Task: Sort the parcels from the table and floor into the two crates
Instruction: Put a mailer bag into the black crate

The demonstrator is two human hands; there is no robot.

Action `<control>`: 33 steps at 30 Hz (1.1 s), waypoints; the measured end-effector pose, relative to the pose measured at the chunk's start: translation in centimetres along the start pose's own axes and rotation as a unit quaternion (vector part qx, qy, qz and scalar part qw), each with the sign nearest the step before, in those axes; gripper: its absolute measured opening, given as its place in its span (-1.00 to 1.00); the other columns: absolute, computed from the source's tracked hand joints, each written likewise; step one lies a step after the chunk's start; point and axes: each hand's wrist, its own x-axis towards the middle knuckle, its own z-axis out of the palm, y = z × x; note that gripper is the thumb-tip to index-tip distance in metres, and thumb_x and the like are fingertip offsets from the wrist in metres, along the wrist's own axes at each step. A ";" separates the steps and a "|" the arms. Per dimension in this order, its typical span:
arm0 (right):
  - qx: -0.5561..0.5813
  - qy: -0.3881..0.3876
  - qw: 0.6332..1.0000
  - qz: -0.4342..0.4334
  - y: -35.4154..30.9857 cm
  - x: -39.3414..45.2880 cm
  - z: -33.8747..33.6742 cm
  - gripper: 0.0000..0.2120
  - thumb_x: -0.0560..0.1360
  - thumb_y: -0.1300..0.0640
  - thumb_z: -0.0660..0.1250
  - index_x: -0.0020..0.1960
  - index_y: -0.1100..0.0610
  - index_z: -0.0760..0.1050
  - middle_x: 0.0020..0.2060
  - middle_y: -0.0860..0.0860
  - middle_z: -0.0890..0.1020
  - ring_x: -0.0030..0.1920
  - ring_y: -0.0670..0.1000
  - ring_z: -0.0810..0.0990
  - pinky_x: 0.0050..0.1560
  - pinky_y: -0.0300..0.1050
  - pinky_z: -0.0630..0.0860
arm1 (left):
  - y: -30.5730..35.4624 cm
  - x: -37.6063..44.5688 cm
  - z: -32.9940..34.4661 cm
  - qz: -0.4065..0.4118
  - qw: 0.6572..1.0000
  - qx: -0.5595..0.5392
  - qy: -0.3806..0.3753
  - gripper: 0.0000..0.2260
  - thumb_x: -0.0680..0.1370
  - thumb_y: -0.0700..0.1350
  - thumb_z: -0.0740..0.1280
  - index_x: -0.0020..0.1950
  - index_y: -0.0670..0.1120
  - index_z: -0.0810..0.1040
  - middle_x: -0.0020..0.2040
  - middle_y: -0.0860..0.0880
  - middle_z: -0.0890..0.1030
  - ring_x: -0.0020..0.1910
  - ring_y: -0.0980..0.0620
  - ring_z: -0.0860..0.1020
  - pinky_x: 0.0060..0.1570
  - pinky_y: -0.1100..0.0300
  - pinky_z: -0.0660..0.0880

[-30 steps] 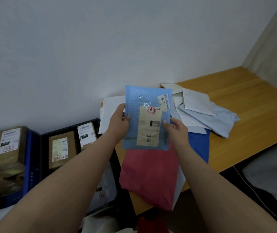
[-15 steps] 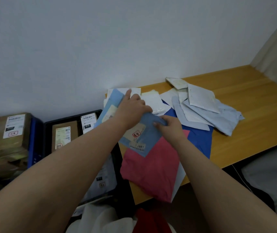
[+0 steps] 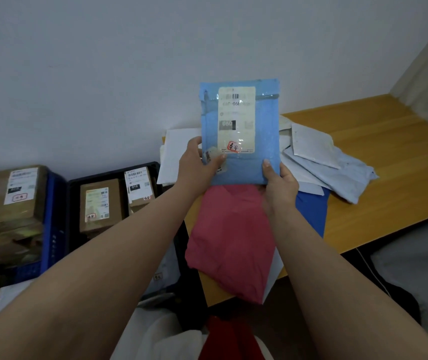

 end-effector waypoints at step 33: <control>-0.507 -0.198 0.839 -0.016 24.3 -17.1 18.4 -0.73 0.46 0.34 0.32 0.02 0.01 0.43 0.03 0.00 0.53 -0.04 -0.03 0.51 -0.28 -0.26 0.41 | -20.6 -10.4 -32.8 -0.104 0.976 0.189 0.008 -0.56 0.52 -0.14 0.39 0.37 -0.09 0.40 0.17 -0.16 0.47 0.15 -0.08 0.48 0.06 0.14 0.42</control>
